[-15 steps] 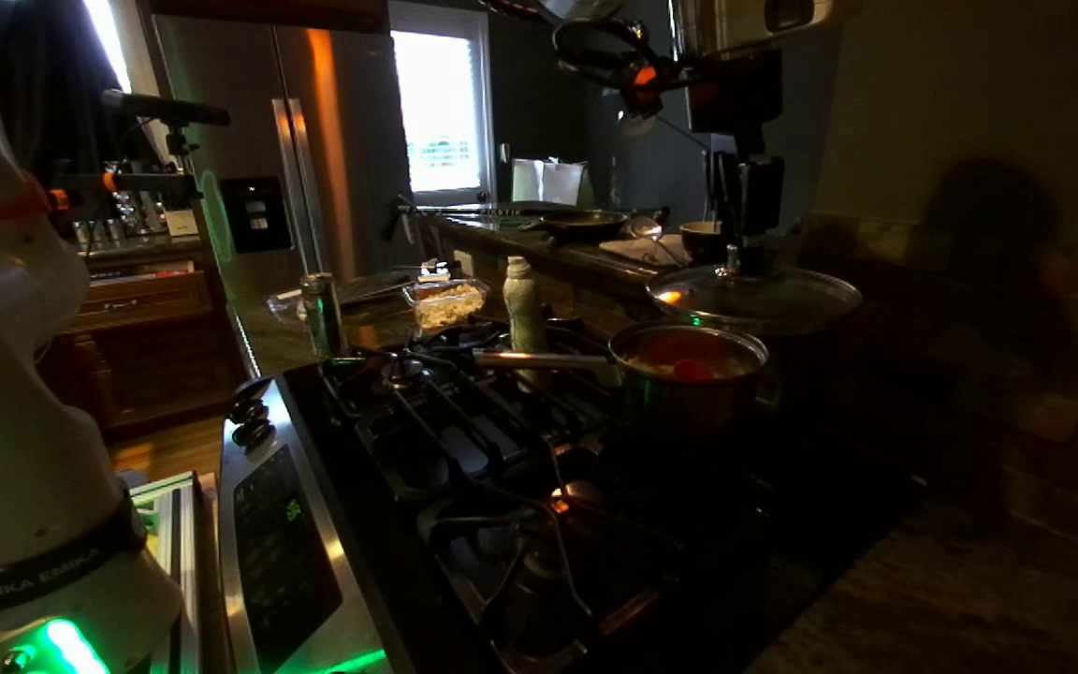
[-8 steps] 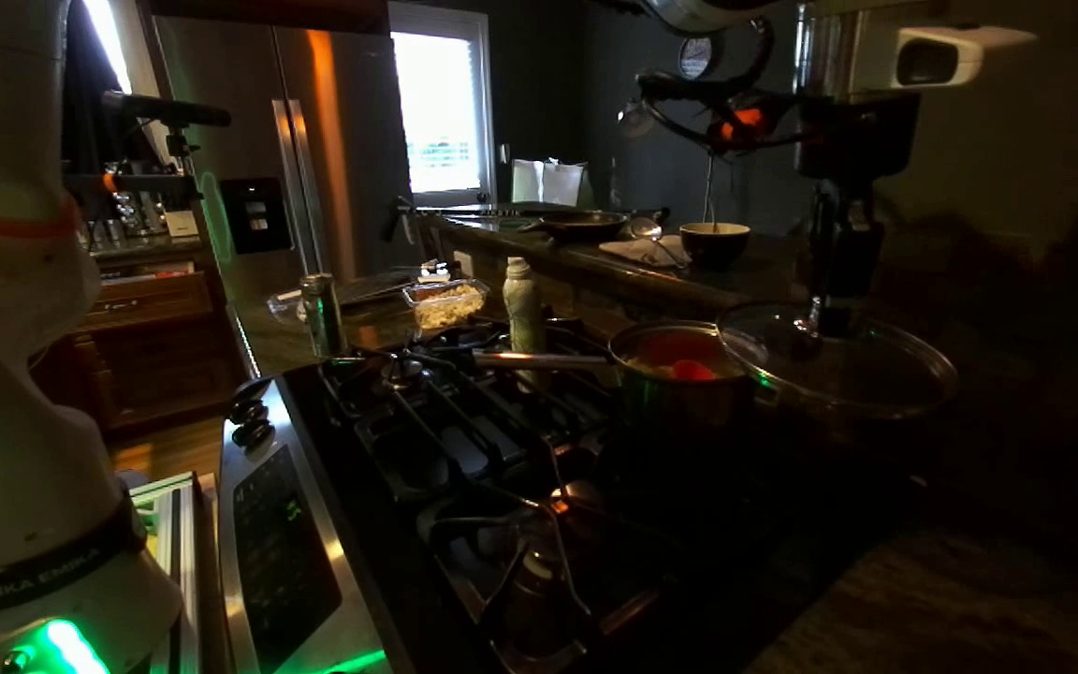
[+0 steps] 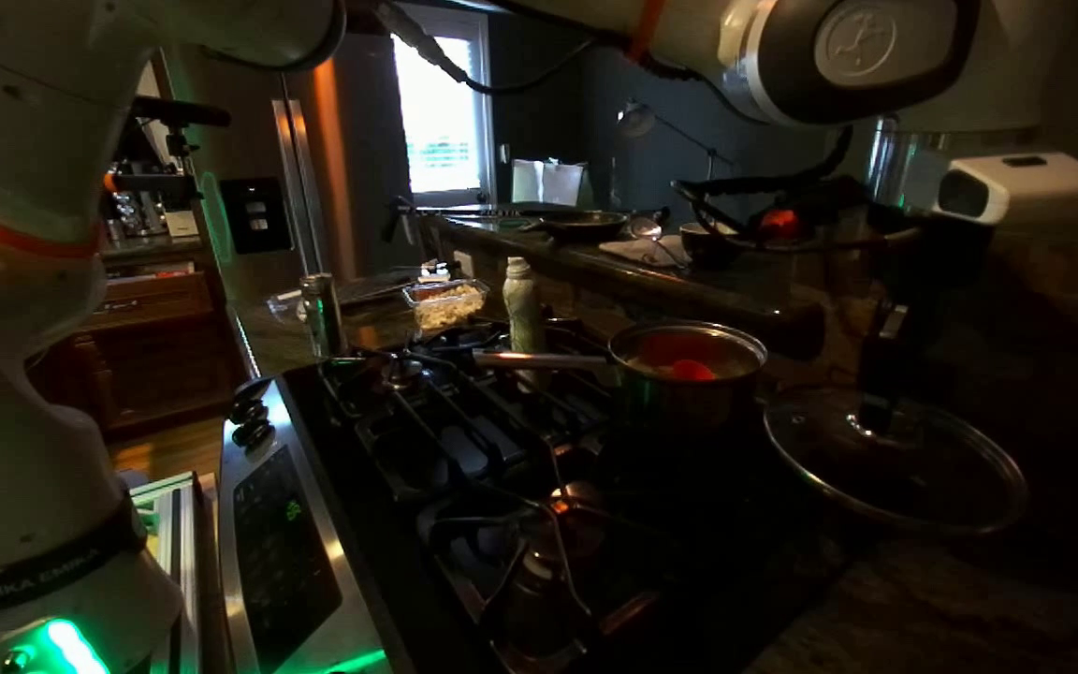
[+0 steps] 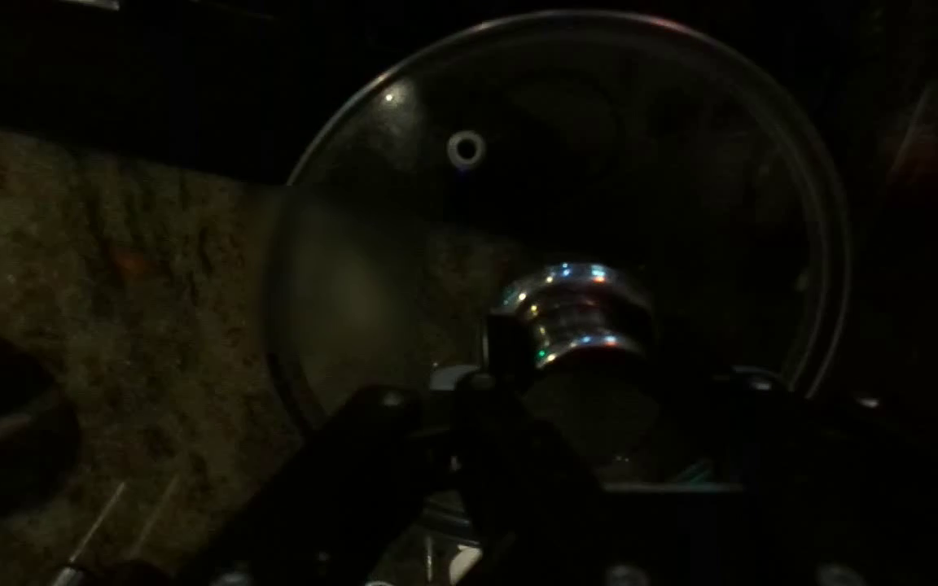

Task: Take the lid off the pot and place it on the counter top to the right

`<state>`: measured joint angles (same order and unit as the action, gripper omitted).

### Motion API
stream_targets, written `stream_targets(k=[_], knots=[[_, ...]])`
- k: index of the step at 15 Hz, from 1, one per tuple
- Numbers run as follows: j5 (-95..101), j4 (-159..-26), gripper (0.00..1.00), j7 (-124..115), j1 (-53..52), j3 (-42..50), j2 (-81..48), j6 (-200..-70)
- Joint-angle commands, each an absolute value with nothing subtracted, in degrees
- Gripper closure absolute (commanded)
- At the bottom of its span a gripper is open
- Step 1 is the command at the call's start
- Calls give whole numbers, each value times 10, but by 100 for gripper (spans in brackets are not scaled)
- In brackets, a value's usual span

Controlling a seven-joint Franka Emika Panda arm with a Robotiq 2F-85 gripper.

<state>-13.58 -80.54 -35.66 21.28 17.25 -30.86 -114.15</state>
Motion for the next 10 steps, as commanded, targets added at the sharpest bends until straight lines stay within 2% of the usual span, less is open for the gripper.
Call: stream_targets(k=[1, 4, 5, 6, 7, 8, 10], knots=[[-172, -753, 77, -437, 234, 176, -359, -1134], [-173, -726, 77, -398, 265, 166, -377, -1098], [-154, -762, 77, -413, 244, 172, -363, -1128], [-155, -764, 52, -411, 248, 174, -365, -1129], [-154, -765, 52, -411, 249, 174, -366, -1129], [-154, -765, 77, -411, 249, 173, -367, -1129], [-155, -738, 77, -408, 252, 169, -390, -1119]])
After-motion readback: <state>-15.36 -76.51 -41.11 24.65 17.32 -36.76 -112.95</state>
